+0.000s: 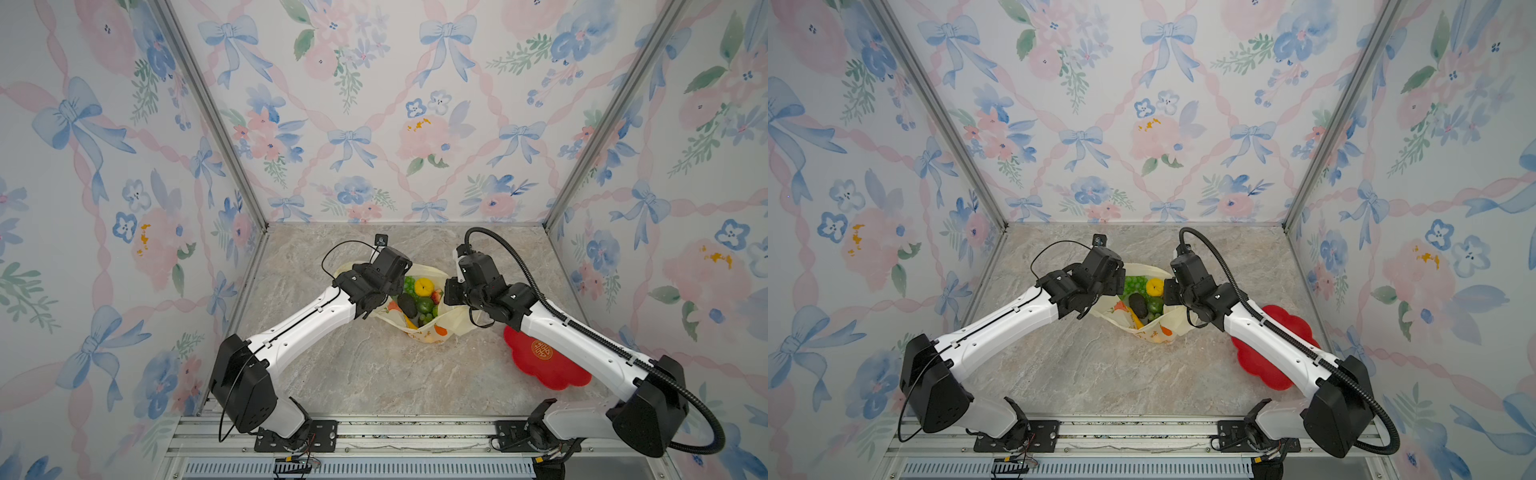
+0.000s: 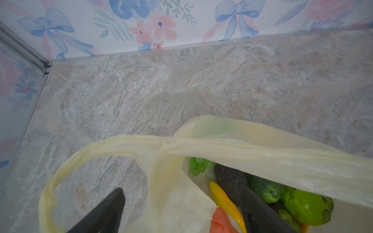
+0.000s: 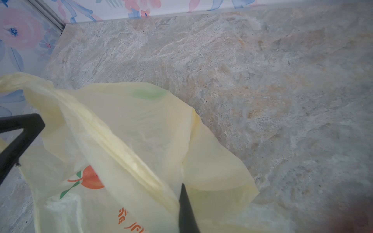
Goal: Take fruits out of the plastic bag
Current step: Spread open the plastic bag at the center of the table.
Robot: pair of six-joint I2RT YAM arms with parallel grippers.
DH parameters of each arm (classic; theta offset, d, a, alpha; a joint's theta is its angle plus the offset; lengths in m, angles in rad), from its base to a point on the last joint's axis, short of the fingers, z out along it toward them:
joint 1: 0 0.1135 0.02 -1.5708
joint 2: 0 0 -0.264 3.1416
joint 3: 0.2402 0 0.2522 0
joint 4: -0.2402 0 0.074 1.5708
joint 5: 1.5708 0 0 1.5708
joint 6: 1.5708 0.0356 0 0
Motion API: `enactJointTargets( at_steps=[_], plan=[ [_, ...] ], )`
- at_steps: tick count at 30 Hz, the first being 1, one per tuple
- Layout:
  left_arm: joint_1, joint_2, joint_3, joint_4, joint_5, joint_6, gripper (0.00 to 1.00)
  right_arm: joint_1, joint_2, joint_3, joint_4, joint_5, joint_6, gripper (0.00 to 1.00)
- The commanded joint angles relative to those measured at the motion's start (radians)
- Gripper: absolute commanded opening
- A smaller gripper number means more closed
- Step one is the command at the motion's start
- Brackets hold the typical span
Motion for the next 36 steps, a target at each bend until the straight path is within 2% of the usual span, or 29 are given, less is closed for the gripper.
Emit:
enactJointTargets(
  at_steps=[1,7,12,16,18,19,23,25,27,31,36],
  plan=[
    [-0.022,-0.048,-0.066,-0.036,-0.052,-0.104,0.95,0.027,-0.037,-0.022,0.013,0.056,0.019,0.0],
    [0.043,-0.004,-0.127,-0.026,0.006,-0.171,0.97,0.068,-0.062,-0.05,0.029,0.081,0.009,0.0],
    [0.08,0.111,-0.101,0.01,0.065,-0.13,0.97,0.103,-0.071,-0.082,0.041,0.097,0.019,0.0],
    [0.124,0.159,-0.152,0.066,0.146,-0.138,0.92,0.1,-0.08,-0.116,0.061,0.108,0.049,0.0],
    [0.133,0.162,-0.194,0.104,0.187,-0.131,0.84,0.079,-0.086,-0.12,0.06,0.104,0.064,0.0],
    [0.133,0.161,-0.217,0.13,0.213,-0.115,0.77,0.059,-0.09,-0.123,0.064,0.086,0.073,0.0],
    [0.156,0.135,-0.299,0.18,0.238,-0.079,0.41,-0.054,-0.105,-0.154,0.146,-0.05,0.092,0.0],
    [0.202,0.098,-0.366,0.225,0.264,-0.066,0.18,-0.137,-0.1,-0.172,0.211,-0.155,0.104,0.0],
    [0.251,0.052,-0.426,0.273,0.295,-0.059,0.07,-0.211,-0.082,-0.177,0.27,-0.239,0.118,0.0],
    [0.29,-0.036,-0.485,0.324,0.303,-0.027,0.01,-0.313,-0.002,-0.138,0.388,-0.386,0.144,0.0],
    [0.258,-0.1,-0.495,0.361,0.34,0.006,0.0,-0.289,0.174,0.062,0.37,-0.407,0.051,0.0]
  ],
)
